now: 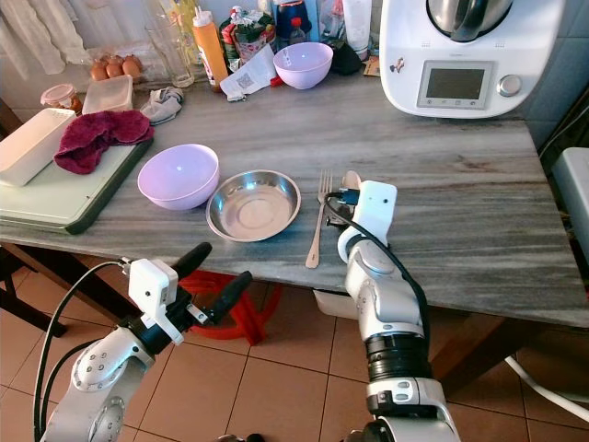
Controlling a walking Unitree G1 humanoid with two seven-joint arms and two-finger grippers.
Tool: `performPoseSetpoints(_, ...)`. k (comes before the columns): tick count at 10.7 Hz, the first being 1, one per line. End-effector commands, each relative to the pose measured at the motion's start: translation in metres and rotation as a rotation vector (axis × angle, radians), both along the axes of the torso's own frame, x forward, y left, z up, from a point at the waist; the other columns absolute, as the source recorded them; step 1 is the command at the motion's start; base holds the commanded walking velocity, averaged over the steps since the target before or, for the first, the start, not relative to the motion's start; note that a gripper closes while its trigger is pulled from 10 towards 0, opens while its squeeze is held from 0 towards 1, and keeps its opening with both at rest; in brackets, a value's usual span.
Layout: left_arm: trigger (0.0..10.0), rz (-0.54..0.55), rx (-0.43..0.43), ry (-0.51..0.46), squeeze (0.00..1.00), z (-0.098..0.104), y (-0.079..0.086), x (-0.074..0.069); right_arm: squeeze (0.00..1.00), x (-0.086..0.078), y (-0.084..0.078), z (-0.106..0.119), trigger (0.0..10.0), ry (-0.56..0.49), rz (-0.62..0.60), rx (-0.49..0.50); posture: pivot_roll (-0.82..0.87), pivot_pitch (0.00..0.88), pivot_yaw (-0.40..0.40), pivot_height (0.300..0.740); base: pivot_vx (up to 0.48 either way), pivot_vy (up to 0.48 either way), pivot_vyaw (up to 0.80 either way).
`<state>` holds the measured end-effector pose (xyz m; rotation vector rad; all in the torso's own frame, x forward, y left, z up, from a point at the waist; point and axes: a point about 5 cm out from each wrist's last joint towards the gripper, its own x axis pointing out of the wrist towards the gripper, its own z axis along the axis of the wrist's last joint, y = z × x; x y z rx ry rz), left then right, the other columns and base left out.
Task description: Setting the table
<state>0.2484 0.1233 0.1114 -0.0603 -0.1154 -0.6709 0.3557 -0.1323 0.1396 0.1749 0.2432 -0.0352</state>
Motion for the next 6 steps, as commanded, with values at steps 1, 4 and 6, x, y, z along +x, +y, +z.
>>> performPoseSetpoints(1, 10.0, -0.008, 0.01, 0.001, 0.0, 0.001, 0.003, -0.002, 1.0, -0.006, -0.003, -0.019, 10.0, 0.086, -0.007, 0.001, -0.12, 0.143, 0.132, 0.74, 0.0, 0.0, 0.0)
performPoseSetpoints(4, 10.0, -0.004, 0.008, -0.009, 0.0, 0.003, 0.002, -0.001, 1.0, -0.006, -0.008, 0.013, 10.0, -0.071, -0.03, 0.015, -0.13, 0.138, 0.128, 0.74, 0.0, 0.0, 0.0)
performPoseSetpoints(6, 10.0, 0.002, 0.003, -0.013, 0.0, 0.004, 0.0, 0.0, 1.0, -0.013, -0.01, 0.054, 10.0, -0.284, -0.029, -0.017, -0.13, 0.136, 0.127, 0.74, 0.0, 0.0, 0.0)
